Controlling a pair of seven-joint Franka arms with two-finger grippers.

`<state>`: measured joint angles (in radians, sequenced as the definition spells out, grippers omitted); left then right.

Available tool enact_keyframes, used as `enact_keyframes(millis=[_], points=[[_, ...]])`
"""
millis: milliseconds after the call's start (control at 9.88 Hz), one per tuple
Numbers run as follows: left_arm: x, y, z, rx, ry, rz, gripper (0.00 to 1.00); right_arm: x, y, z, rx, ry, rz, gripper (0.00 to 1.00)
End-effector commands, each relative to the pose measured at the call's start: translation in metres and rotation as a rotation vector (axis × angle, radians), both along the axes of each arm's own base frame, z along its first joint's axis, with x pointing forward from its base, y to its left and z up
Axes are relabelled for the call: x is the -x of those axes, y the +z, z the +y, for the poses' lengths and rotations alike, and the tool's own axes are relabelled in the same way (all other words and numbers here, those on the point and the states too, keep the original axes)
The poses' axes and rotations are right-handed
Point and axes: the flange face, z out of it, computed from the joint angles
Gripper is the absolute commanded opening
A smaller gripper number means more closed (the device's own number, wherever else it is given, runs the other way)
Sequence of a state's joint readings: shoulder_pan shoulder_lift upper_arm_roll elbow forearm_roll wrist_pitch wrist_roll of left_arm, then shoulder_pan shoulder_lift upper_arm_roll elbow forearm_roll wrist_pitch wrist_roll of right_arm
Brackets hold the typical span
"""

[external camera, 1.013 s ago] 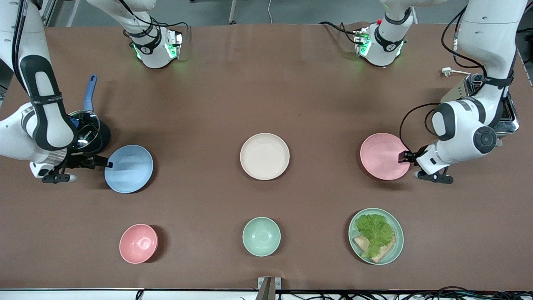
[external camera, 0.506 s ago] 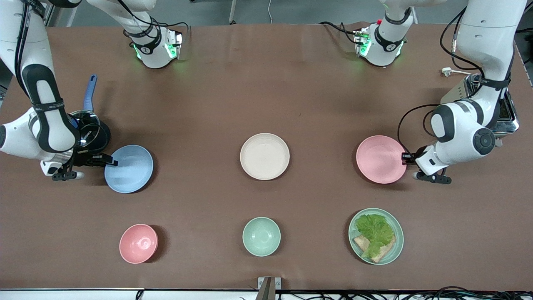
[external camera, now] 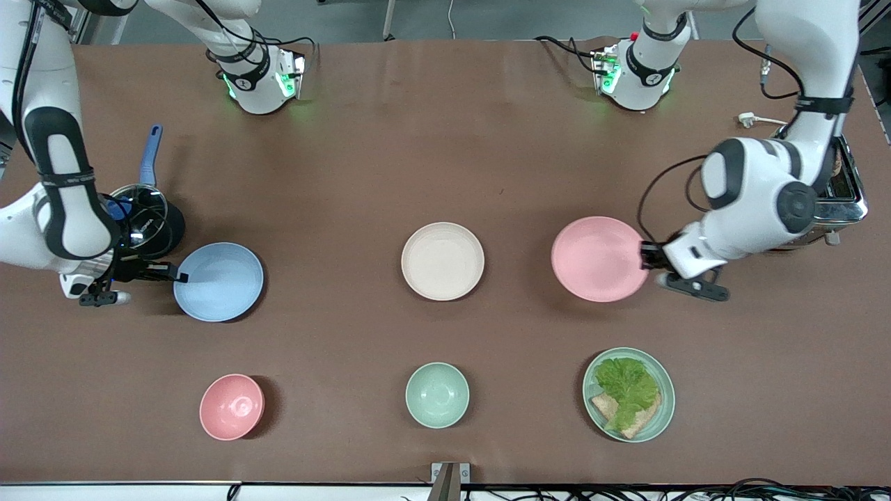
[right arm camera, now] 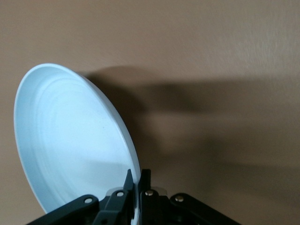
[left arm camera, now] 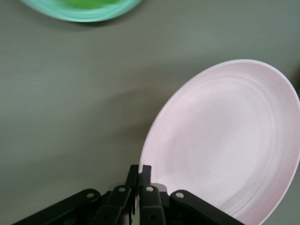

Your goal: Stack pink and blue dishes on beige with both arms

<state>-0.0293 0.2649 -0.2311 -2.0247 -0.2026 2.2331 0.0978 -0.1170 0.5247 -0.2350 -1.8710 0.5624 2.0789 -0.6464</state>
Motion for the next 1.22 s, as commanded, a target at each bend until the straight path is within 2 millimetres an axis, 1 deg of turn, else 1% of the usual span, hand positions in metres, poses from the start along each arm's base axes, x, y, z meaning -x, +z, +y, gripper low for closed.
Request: enact_keyframes(millis=[0, 101, 203, 304, 405, 506, 608, 709, 810, 911, 1013, 1114], points=[[0.022, -0.023, -0.087, 0.039, 0.082, 0.075, 0.01, -0.033, 0.070, 0.002, 0.073, -0.026, 0.126, 0.01], [0.024, -0.028, -0.128, 0.066, 0.144, 0.089, 0.01, -0.044, 0.095, 0.019, 0.074, -0.032, 0.181, 0.01], [0.030, -0.034, -0.169, 0.102, 0.222, 0.096, 0.02, -0.051, 0.108, 0.041, 0.073, -0.052, 0.219, 0.01], [0.037, -0.047, -0.197, 0.116, 0.279, 0.086, 0.02, -0.056, 0.121, 0.073, 0.079, -0.070, 0.236, 0.01], [0.045, -0.061, -0.214, 0.098, 0.306, 0.068, 0.02, -0.058, 0.141, 0.105, 0.095, -0.093, 0.240, 0.01], [0.057, -0.080, -0.231, 0.065, 0.329, 0.067, 0.04, -0.059, 0.148, 0.147, 0.105, -0.117, 0.267, 0.01], [0.064, -0.097, -0.238, 0.041, 0.342, 0.053, 0.04, -0.060, 0.152, 0.195, 0.111, -0.134, 0.295, 0.00], [0.071, -0.109, -0.245, 0.020, 0.356, 0.052, 0.04, -0.059, 0.153, 0.229, 0.109, -0.120, 0.302, 0.00], [0.077, -0.117, -0.252, 0.002, 0.354, 0.048, 0.04, -0.056, 0.154, 0.251, 0.108, -0.124, 0.317, 0.00], [0.075, -0.119, -0.255, 0.006, 0.365, 0.036, 0.06, -0.050, 0.157, 0.278, 0.107, -0.126, 0.325, 0.00], [0.072, -0.120, -0.261, 0.019, 0.388, 0.036, 0.08, -0.039, 0.152, 0.309, 0.102, -0.126, 0.302, 0.00], [0.072, -0.118, -0.266, 0.026, 0.383, 0.032, 0.26, -0.024, 0.141, 0.341, 0.101, -0.129, 0.291, 0.01]])
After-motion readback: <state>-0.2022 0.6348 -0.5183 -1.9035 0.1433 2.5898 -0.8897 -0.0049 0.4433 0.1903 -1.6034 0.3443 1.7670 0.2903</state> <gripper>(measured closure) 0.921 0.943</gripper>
